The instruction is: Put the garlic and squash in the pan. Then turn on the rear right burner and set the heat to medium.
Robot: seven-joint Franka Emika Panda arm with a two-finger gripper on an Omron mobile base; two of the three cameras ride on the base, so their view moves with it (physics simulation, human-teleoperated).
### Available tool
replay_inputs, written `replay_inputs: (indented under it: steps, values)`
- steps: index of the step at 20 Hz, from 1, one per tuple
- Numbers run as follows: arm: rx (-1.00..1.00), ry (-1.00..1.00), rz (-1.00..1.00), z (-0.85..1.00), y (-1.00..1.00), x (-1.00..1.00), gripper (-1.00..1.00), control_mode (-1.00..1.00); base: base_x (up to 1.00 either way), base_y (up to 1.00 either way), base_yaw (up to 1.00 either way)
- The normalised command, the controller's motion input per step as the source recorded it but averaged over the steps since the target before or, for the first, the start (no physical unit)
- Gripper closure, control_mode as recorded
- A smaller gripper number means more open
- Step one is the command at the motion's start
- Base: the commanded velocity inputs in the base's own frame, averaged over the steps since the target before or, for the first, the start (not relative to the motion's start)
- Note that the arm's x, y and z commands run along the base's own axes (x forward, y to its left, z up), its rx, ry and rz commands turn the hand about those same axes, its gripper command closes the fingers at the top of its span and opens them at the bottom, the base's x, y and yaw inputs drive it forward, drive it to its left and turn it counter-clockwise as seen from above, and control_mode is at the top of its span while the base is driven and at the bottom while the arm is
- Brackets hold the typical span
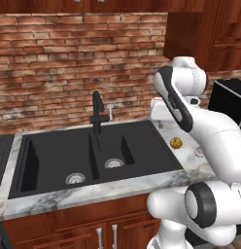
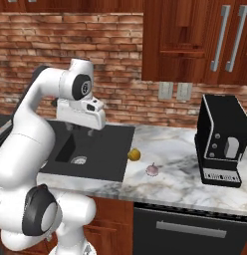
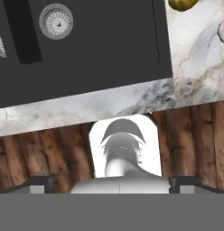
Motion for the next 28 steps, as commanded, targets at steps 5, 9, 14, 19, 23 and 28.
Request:
replay_inputs:
  steps: [5, 9, 14, 19, 23, 28]
  values:
    - [-0.09, -0.07, 0.07, 0.00, -0.07, 0.00, -1.00, -1.00, 0.00, 0.00, 0.00]
    - [-0.06, -0.16, 0.05, -0.26, -0.24, 0.00, -1.00, -1.00, 0.00, 0.00, 0.00]
    - [-0.01, -0.29, 0.01, -0.46, -0.31, 0.04, -1.00, -1.00, 0.00, 0.00, 0.00]
    - [0.00, -0.10, 0.00, -0.13, -0.21, 0.47, -1.00, -1.00, 0.00, 0.00, 0.00]
    - [0.00, 0.00, -0.02, 0.00, -0.10, 0.74, -1.00, -1.00, 0.00, 0.00, 0.00]
    - [0.00, 0.00, -0.01, -0.01, -0.15, 0.78, -1.00, -1.00, 0.00, 0.00, 0.00]
